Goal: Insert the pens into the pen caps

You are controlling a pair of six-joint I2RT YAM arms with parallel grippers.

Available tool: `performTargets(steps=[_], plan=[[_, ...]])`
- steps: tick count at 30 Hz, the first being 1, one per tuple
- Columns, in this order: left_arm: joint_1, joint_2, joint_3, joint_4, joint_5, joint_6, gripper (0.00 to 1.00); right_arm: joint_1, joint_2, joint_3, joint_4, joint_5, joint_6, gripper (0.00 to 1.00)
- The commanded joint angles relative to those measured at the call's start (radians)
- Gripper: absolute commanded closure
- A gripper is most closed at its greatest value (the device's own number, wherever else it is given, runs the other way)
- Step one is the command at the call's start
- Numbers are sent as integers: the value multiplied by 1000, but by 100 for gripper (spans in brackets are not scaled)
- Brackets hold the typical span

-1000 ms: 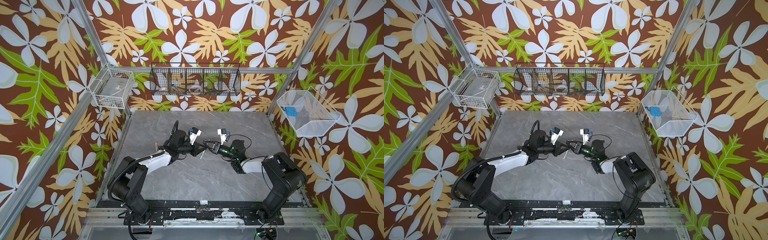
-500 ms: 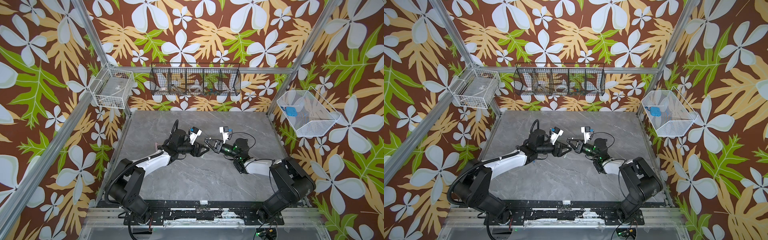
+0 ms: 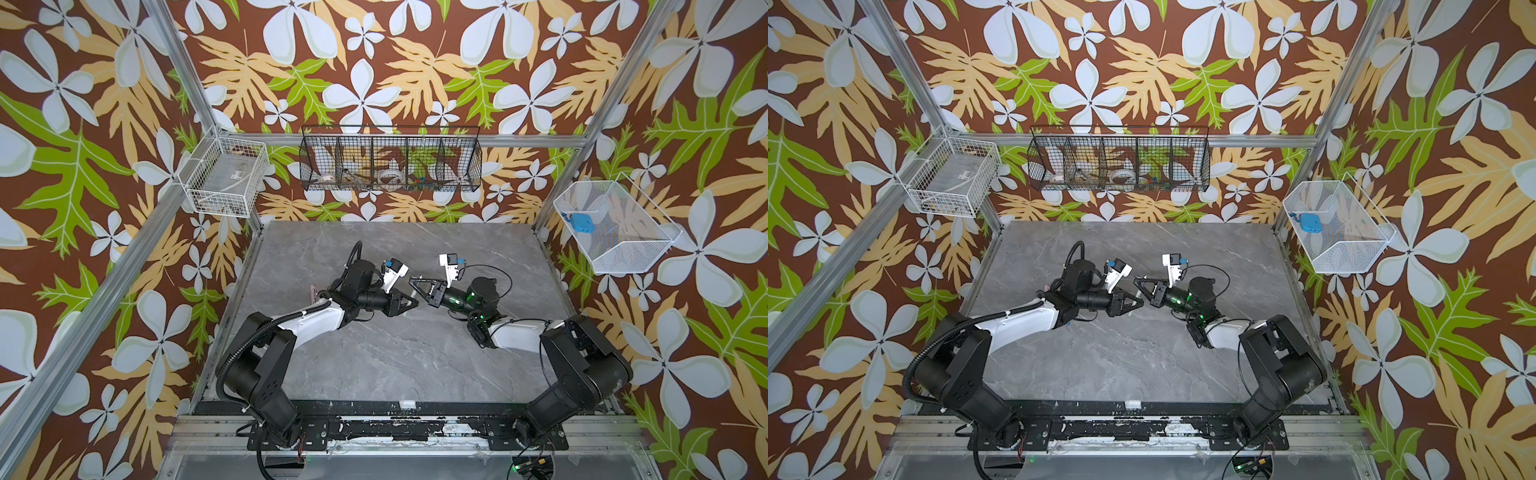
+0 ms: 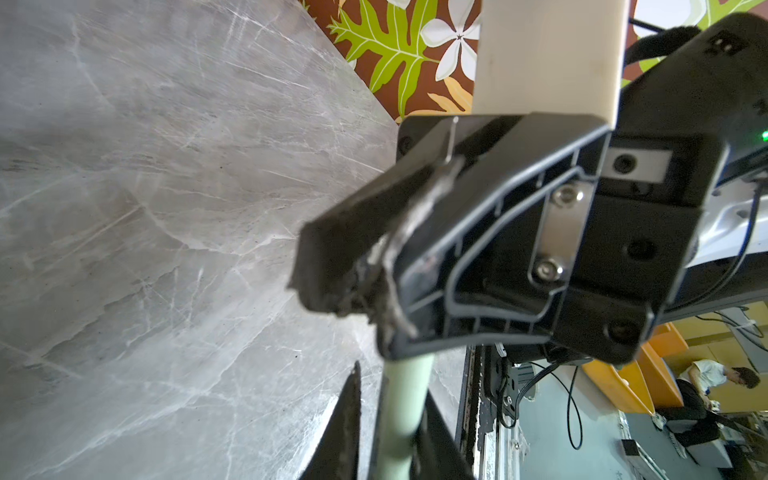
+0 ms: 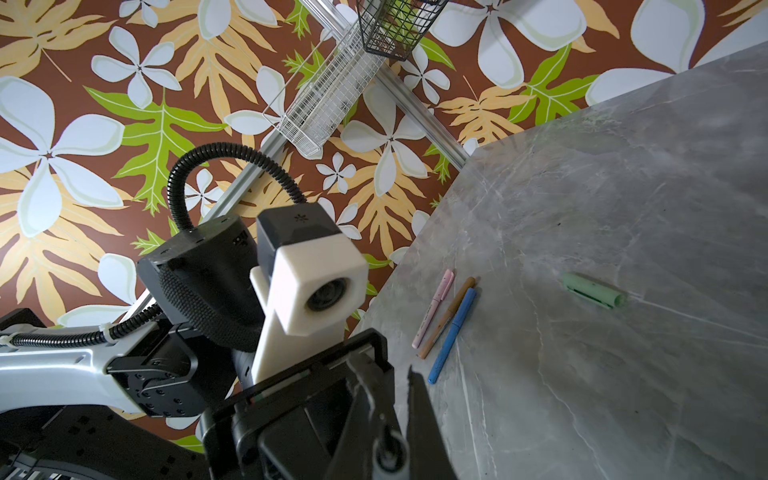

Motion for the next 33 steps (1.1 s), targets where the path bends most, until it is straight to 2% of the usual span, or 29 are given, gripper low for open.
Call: performTargets(steps=[1, 2, 4, 8, 12, 14, 16, 22, 25, 33], plan=[[1, -5, -2, -20, -15, 9, 92, -1, 6, 6, 68, -9, 1, 100], [1, -7, -3, -36, -33, 16, 98, -1, 4, 8, 68, -7, 0, 100], [1, -14, -2, -71, -66, 38, 100, -1, -3, 21, 37, -8, -19, 99], [3, -69, -34, -100, -198, 60, 100, 0, -53, 71, -161, 22, -141, 58], [3, -182, -99, -124, -397, 63, 100, 0, -107, 241, -627, 152, -390, 43], [3, -268, -163, -100, -497, 65, 100, 0, -62, 376, -841, 174, -519, 40], [3, -358, -239, -51, -559, 63, 100, 1, 11, 490, -953, 212, -593, 39], [3, -603, -443, 123, -662, 74, 100, 23, 280, 778, -1093, 266, -680, 34], [3, -641, -473, 134, -693, 106, 100, 67, 438, 963, -1217, 343, -751, 32], [3, -680, -534, 175, -684, 103, 100, 111, 791, 1372, -1404, 358, -772, 28]])
